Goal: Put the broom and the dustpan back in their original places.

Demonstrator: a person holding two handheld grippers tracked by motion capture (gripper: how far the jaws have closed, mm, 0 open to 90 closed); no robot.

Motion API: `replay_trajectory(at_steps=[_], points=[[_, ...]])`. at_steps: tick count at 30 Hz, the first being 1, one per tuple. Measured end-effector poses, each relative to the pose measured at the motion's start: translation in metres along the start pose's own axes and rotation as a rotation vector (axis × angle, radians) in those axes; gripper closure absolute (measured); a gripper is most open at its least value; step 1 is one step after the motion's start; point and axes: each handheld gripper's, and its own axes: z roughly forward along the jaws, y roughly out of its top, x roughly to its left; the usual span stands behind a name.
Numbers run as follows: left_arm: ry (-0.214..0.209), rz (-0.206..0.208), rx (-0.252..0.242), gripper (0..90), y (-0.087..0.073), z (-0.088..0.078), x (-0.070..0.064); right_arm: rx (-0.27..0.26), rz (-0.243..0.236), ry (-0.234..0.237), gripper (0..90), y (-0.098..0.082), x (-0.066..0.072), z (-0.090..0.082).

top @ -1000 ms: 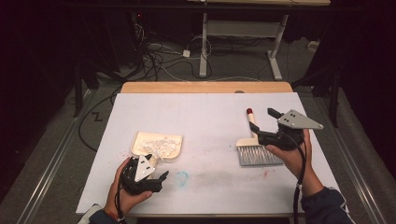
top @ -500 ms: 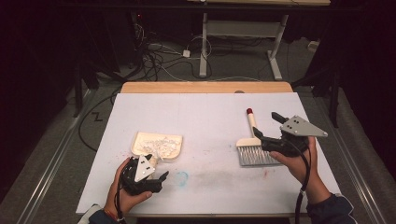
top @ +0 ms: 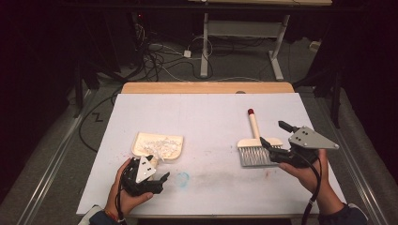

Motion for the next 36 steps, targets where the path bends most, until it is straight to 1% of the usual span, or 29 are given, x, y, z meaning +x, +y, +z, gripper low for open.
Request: replay_trajectory(at_steps=[1,2,3,6,8,12,14,19,23,25,30,31,33,34,36], points=[[-0.002,-0.001,0.000,19.1,0.000,0.000,0.000,-0.002,-0.005,0.001,23.5,-0.001,0.000,-0.002],[-0.006,-0.011,0.006,19.1,0.000,0.000,-0.001,0.000,-0.009,0.000,23.4,-0.002,0.000,-0.003],[-0.001,0.000,0.000,19.1,0.000,0.000,0.000,0.002,-0.014,0.001,23.5,-0.004,0.000,-0.005],[0.000,0.001,0.005,19.1,0.000,0.001,-0.001,-0.003,-0.032,0.001,23.5,-0.007,0.000,-0.008],[0.001,0.001,0.006,19.1,0.000,0.001,-0.001,-0.002,-0.035,0.010,23.5,-0.010,0.001,-0.009],[0.000,0.002,0.005,19.1,0.000,0.001,-0.001,-0.005,-0.047,0.010,23.4,-0.015,0.001,-0.012],[0.000,0.002,0.006,19.1,0.000,0.001,-0.001,-0.011,-0.045,0.014,23.5,-0.017,0.001,-0.014],[0.002,0.006,0.005,19.1,0.000,0.001,-0.002,-0.001,-0.047,0.021,23.4,-0.024,0.001,-0.015],[0.004,0.006,0.003,19.0,0.000,0.001,-0.002,0.003,-0.032,0.026,23.1,-0.030,0.001,-0.016],[0.007,0.006,0.003,18.2,0.000,0.001,-0.002,0.007,-0.039,0.019,22.9,-0.033,0.001,-0.016],[0.007,0.011,0.004,18.2,0.001,0.001,-0.003,0.010,-0.038,0.033,22.8,-0.043,0.002,-0.017],[0.003,0.001,0.010,18.2,0.001,0.001,-0.004,0.012,-0.043,0.032,22.8,-0.045,0.003,-0.018],[0.000,0.002,0.012,18.3,0.001,0.001,-0.004,0.017,-0.038,0.039,22.7,-0.049,0.003,-0.018],[0.004,0.015,0.010,18.2,0.001,0.001,-0.004,0.021,-0.038,0.040,22.6,-0.051,0.004,-0.019],[0.005,0.017,0.009,18.3,0.001,0.001,-0.004,0.030,-0.033,0.038,22.5,-0.055,0.004,-0.019]])
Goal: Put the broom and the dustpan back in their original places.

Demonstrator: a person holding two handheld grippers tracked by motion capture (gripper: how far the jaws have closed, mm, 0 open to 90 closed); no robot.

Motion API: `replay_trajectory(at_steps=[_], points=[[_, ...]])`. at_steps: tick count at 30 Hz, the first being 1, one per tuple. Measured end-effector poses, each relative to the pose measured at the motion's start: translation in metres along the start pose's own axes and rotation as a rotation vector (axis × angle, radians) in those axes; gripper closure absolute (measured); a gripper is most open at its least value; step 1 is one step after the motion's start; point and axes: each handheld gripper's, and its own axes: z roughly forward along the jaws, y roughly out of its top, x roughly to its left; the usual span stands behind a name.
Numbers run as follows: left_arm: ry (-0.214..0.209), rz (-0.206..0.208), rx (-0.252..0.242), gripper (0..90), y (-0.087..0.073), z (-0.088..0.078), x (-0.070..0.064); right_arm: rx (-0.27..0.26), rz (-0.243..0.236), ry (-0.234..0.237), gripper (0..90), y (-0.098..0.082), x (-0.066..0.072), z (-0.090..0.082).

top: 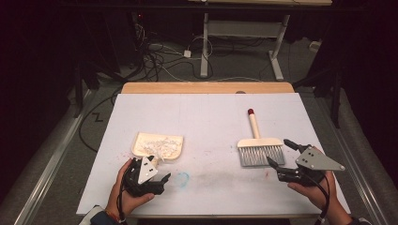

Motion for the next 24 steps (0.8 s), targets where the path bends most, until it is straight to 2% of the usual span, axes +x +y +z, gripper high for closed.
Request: replay_trajectory(at_steps=[6,12,14,24], points=[[-0.002,0.006,-0.004,18.3,0.001,0.000,-0.001,0.018,0.015,0.000,22.3,-0.013,0.000,-0.004],[-0.004,0.010,-0.006,18.2,0.001,0.000,-0.001,0.029,0.024,-0.022,22.1,-0.025,0.000,-0.011],[-0.011,-0.002,-0.003,18.2,0.001,0.000,-0.002,0.034,0.029,-0.022,21.9,-0.030,0.000,-0.013],[-0.019,-0.010,-0.004,18.2,0.000,0.001,0.000,0.094,0.061,-0.055,20.6,-0.055,0.000,-0.023]])
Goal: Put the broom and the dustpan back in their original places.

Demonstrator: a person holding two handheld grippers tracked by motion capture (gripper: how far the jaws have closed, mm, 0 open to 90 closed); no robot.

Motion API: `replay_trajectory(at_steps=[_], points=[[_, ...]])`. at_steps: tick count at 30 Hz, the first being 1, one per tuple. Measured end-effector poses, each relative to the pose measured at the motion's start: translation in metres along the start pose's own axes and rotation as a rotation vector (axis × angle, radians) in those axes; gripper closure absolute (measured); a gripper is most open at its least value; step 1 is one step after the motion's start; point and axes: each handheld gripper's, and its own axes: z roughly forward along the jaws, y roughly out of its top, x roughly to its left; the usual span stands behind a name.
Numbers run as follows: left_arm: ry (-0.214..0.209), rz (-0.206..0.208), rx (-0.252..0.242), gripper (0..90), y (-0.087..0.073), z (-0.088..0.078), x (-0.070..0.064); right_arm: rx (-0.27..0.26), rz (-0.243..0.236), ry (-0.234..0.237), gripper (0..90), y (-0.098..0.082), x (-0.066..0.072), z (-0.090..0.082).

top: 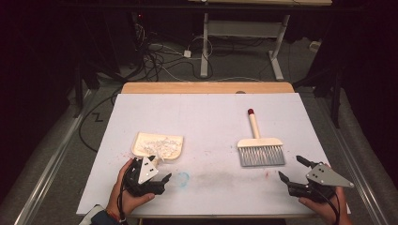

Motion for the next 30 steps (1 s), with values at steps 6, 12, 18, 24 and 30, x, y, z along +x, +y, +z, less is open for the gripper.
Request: replay_trajectory(at_steps=[6,12,18,24,30], points=[[0.006,0.015,-0.002,18.2,0.0006,0.0006,-0.0009,-0.005,0.005,-0.006,20.2,-0.0005,-0.0014,-0.0011],[0.002,0.016,0.003,18.2,0.0010,0.0004,-0.0033,-0.007,-0.008,-0.001,20.2,0.0010,0.0003,-0.0012],[0.000,0.019,-0.003,18.2,-0.0003,-0.0017,-0.0044,-0.015,0.000,-0.005,20.2,0.0032,0.0023,-0.0043],[-0.005,0.022,0.003,18.2,-0.0004,-0.0003,-0.0035,-0.014,-0.003,-0.007,20.2,0.0051,0.0032,-0.0032],[-0.006,0.030,0.010,18.2,0.0007,0.0019,-0.0047,-0.004,-0.011,-0.003,20.2,0.0039,0.0036,-0.0027]])
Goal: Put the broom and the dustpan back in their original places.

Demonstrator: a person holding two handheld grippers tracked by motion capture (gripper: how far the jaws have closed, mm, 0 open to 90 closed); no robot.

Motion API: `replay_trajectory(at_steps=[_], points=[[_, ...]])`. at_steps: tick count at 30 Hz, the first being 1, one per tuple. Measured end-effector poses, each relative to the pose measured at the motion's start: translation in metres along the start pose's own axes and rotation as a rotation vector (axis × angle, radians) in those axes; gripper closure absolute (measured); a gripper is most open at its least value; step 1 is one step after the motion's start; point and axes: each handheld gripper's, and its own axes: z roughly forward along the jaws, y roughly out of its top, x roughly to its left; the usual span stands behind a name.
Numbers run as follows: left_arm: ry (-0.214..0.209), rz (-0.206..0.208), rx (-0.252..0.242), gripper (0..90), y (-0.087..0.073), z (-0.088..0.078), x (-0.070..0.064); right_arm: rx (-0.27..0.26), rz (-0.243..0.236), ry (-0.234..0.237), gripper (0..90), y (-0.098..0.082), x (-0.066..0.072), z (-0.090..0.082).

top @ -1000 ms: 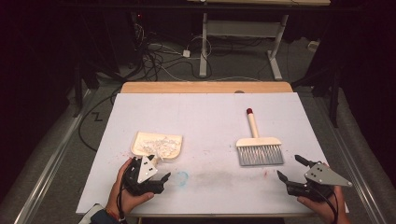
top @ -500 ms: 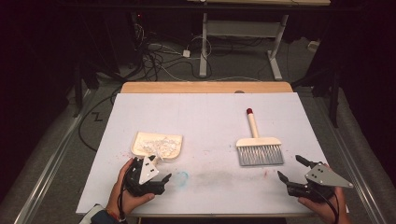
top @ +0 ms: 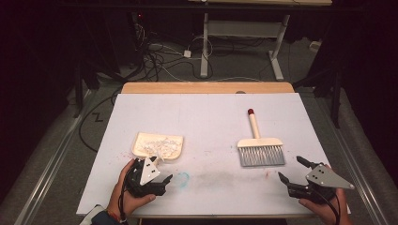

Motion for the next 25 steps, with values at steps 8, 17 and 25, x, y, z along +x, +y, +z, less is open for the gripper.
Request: replay_trajectory(at_steps=[8,17,25], points=[[-0.001,-0.002,0.004,18.2,0.0003,0.0016,0.0002,-0.005,-0.003,-0.002,20.2,0.0005,-0.0006,-0.0005],[-0.006,-0.002,0.010,18.2,0.0020,0.0057,0.0002,-0.002,0.003,-0.007,20.2,-0.0007,-0.0025,-0.0008],[-0.002,-0.006,0.005,18.2,0.0035,0.0071,0.0003,-0.003,0.011,-0.006,20.4,-0.0005,-0.0034,0.0000]])
